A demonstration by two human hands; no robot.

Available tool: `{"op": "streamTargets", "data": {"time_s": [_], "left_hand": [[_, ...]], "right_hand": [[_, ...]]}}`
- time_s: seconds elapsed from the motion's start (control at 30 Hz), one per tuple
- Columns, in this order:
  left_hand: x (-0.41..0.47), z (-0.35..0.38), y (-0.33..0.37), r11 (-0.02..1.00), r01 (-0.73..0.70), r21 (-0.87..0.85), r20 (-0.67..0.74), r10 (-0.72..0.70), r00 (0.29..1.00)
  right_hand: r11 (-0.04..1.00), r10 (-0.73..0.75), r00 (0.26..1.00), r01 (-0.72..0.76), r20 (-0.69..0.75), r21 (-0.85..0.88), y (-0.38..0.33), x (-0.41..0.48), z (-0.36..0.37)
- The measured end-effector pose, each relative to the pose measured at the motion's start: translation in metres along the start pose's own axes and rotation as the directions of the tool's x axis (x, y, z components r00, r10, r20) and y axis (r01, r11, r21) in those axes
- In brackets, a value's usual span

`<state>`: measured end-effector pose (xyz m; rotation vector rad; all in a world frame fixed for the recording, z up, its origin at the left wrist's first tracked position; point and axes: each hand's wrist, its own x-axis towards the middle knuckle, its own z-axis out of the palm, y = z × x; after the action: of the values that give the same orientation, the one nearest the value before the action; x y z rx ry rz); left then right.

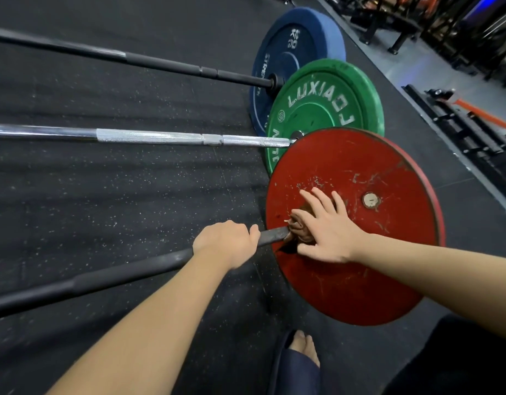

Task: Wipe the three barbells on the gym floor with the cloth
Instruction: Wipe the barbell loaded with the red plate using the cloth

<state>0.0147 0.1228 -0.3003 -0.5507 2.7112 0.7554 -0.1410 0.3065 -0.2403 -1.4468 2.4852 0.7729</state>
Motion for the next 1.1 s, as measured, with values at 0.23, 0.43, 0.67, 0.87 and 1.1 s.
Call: {"op": "streamTargets", "data": {"time_s": [0.23,0.43,0.67,0.87,1.1], "left_hand": [[0.003,-0.001,0.001,1.000,0.004,-0.026,0.007,-0.003,1.000],[0.002,0.000,0.001,1.000,0.005,-0.028,0.000,-0.005,1.000],[0.002,0.001,0.001,0.999,0.003,-0.047,0.004,-0.003,1.000],[0.000,0.001,0.001,1.000,0.005,-0.002,-0.009,-0.005,1.000],[0.000,0.000,0.000,1.000,0.017,-0.023,-0.004,-0.017,1.000]], "right_hand": [[0.994,-0.041,0.999,0.043,0.027,-0.099,-0.006,0.014,0.007],[0.990,-0.127,0.982,0.134,-0.137,0.041,-0.015,0.017,0.012],[0.960,-0.200,0.943,0.243,-0.267,0.139,-0.022,0.016,0.013],[0.974,-0.216,0.928,0.228,-0.302,0.005,0.010,0.011,0.024],[0.959,-0.047,0.909,0.157,-0.414,0.236,-0.036,0.017,0.027]]}}
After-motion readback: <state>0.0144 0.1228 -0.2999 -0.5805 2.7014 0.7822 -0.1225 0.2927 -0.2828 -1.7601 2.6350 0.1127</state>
